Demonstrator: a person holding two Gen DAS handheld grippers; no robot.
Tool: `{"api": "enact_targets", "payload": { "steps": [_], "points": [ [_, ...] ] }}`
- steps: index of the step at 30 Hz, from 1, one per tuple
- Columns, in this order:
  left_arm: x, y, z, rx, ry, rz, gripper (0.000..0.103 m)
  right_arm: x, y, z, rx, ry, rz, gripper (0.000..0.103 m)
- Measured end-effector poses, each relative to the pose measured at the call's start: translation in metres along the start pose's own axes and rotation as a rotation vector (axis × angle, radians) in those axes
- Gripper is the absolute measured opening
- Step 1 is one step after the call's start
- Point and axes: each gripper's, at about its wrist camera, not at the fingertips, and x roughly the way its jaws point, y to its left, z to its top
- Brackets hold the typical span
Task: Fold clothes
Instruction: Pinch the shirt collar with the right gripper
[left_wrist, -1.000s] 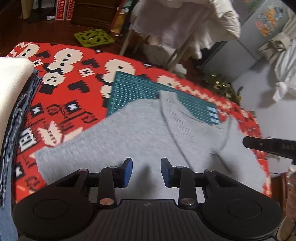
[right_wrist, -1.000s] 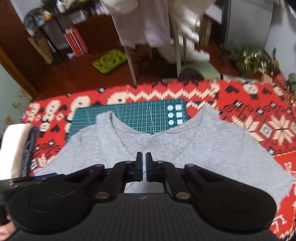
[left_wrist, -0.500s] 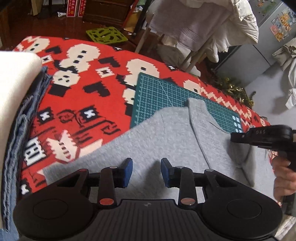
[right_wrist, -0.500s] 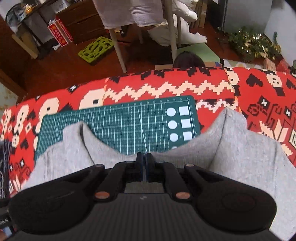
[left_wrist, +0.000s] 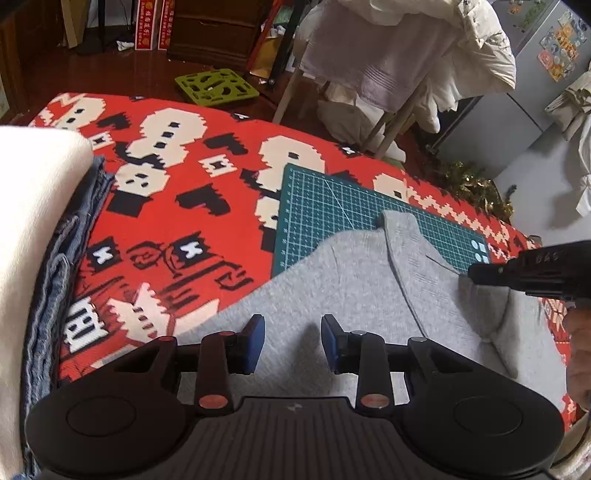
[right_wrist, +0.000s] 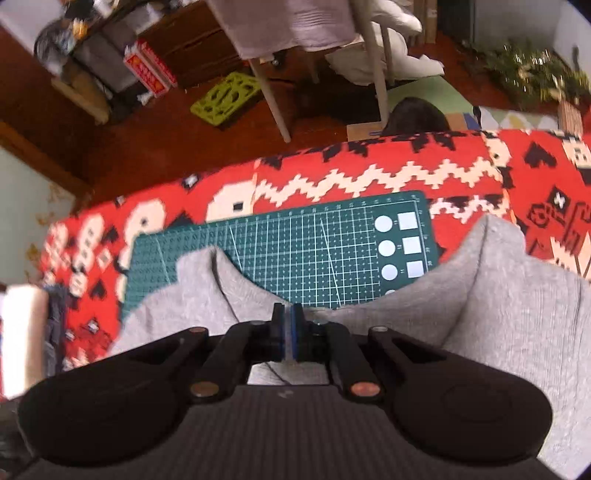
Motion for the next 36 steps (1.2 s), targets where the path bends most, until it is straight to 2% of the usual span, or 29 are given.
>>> {"api": "enact_targets", "payload": {
  "steps": [3, 7, 9, 13, 18, 23, 26, 30, 33, 36],
  "points": [
    [-0.001, 0.004, 0.000, -0.001, -0.006, 0.010, 0.032, 0.016, 0.006, 0.000, -0.025, 0.024, -0.050, 0.001],
    [0.001, 0.009, 0.001, -0.013, -0.004, 0.011, 0.032, 0.019, 0.008, 0.005, -0.027, 0.000, -0.048, 0.000],
    [0.000, 0.011, 0.001, -0.016, -0.005, 0.012, 0.032, 0.019, 0.011, 0.007, -0.034, -0.001, -0.048, 0.003],
    [-0.004, 0.012, 0.002, -0.017, -0.020, 0.000, 0.032, 0.007, 0.026, 0.008, -0.057, -0.022, 0.026, 0.003],
    [-0.005, 0.012, 0.004, -0.021, -0.016, -0.004, 0.032, 0.029, 0.048, 0.012, -0.090, 0.006, -0.009, 0.003],
    [-0.005, 0.013, 0.002, -0.013, -0.012, 0.001, 0.032, 0.044, 0.048, 0.020, -0.069, -0.013, -0.020, 0.000],
    [-0.003, 0.014, 0.002, -0.008, -0.001, 0.005, 0.032, 0.047, 0.044, 0.029, -0.044, -0.007, -0.032, 0.003],
    [-0.007, 0.012, 0.002, 0.013, -0.010, -0.001, 0.032, 0.010, 0.034, 0.032, -0.095, -0.048, -0.059, 0.003],
    [-0.007, 0.012, 0.003, 0.014, -0.013, -0.008, 0.032, -0.023, 0.008, 0.028, -0.095, -0.057, -0.078, 0.004],
    [-0.003, 0.011, 0.004, 0.006, -0.001, -0.001, 0.032, -0.037, -0.025, 0.023, -0.053, -0.043, -0.085, 0.004]
  ]
}}
